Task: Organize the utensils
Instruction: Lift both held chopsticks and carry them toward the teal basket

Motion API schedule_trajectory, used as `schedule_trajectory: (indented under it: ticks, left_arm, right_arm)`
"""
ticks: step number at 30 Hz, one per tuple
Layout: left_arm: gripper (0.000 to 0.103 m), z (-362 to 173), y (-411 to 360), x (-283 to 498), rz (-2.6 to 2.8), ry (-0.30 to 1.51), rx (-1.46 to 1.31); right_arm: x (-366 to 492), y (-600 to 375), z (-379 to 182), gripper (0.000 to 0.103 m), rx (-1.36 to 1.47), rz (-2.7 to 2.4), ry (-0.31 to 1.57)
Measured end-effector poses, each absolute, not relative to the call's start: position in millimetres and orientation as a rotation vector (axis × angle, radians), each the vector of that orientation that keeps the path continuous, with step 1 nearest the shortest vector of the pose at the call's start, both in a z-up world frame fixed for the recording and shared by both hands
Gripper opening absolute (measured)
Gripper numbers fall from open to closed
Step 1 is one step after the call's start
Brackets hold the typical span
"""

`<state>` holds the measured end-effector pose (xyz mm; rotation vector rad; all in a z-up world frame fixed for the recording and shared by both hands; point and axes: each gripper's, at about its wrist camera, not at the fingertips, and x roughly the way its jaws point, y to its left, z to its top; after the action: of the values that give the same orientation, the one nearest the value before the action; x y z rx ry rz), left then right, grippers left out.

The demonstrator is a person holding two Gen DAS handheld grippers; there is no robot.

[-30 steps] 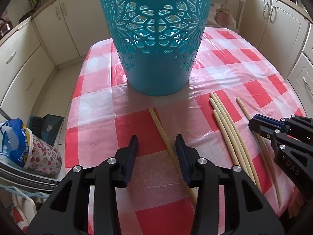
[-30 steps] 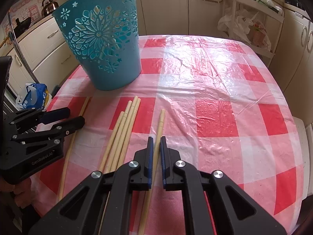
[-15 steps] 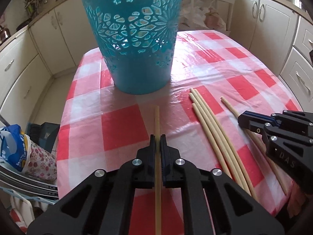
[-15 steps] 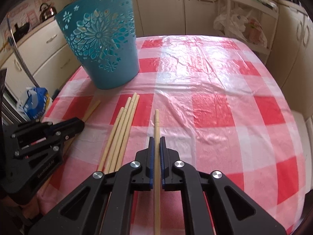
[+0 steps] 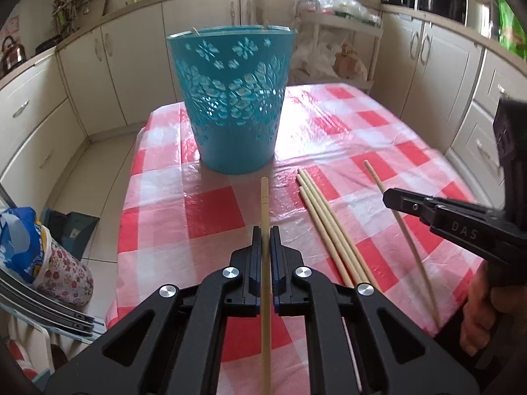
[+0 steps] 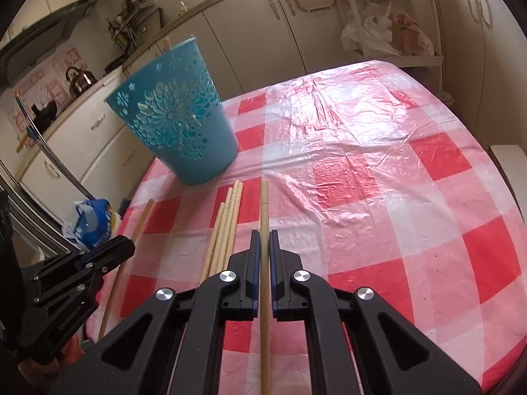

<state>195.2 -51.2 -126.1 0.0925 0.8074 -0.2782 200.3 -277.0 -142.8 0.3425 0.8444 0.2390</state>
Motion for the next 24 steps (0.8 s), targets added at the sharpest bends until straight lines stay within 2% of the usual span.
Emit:
schedule_trajectory:
  ticks: [7, 24]
  left_arm:
    - [0.005, -87, -29, 172, -0.269, 0.698, 0.012]
    - [0.005, 19, -1, 80, -0.257, 0.454, -0.046]
  right_arm:
    - [173, -283, -115, 0.006, 0.448, 0.294, 0.739]
    - [72, -251, 7, 0.006, 0.490, 0.447, 0.484]
